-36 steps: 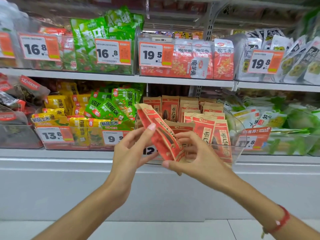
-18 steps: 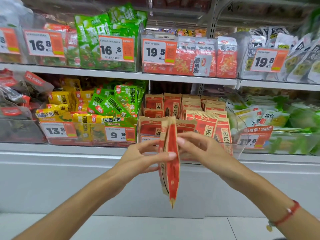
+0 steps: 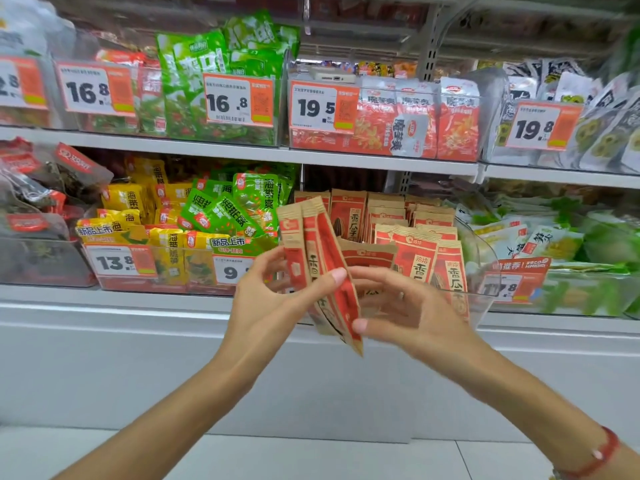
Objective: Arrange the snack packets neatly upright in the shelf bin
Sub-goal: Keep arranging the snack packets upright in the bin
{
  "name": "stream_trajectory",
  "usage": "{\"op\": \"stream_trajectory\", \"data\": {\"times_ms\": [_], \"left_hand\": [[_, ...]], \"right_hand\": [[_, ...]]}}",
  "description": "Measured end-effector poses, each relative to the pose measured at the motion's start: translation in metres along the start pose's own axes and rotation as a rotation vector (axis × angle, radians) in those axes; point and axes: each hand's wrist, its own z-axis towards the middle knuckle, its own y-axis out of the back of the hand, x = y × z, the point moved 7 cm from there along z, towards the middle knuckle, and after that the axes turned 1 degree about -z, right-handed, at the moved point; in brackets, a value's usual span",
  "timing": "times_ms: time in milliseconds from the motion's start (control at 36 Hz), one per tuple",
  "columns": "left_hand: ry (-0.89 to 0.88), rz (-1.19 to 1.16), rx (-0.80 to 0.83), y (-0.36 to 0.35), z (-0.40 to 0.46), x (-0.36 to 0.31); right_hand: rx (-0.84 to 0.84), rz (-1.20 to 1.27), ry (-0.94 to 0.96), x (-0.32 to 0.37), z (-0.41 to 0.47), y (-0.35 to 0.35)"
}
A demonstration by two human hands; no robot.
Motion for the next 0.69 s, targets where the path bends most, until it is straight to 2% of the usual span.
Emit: {"op": "stream_trajectory", "data": {"times_ms": [83,194,361,444,556,611,695], "left_hand": [[-0.009,0.031,-0.006,-0.002,-0.002,0.0],[0.004,0.066,0.024,-0.01,-0.005,0.003],[0.041,-0.04,0.071,-0.005,0.0,0.003],[0.051,-0.06,0.114,-0.006,-0.001,0.004],[0.033,-0.036,0.109,-0.005,-0.002,0.006],[0.031,-0.05,0.092,-0.004,-0.002,0.007],[0.005,-0.084,0.004,-0.003,-0.004,0.006]], "right_hand": [[-0.142,-0.241,0.114,0.002,-0.002,-0.009],[-0.247,-0.297,0.156,-0.002,0.003,-0.004],[-0.168,0.059,-0.125,-0.033,0.016,0.019],[-0.11,0.173,-0.171,-0.041,0.016,0.02],[-0.077,0.202,-0.189,-0.044,0.012,0.016],[-0.139,0.142,-0.15,-0.041,0.011,0.016],[-0.363,-0.003,0.057,-0.019,0.004,0.019]]}}
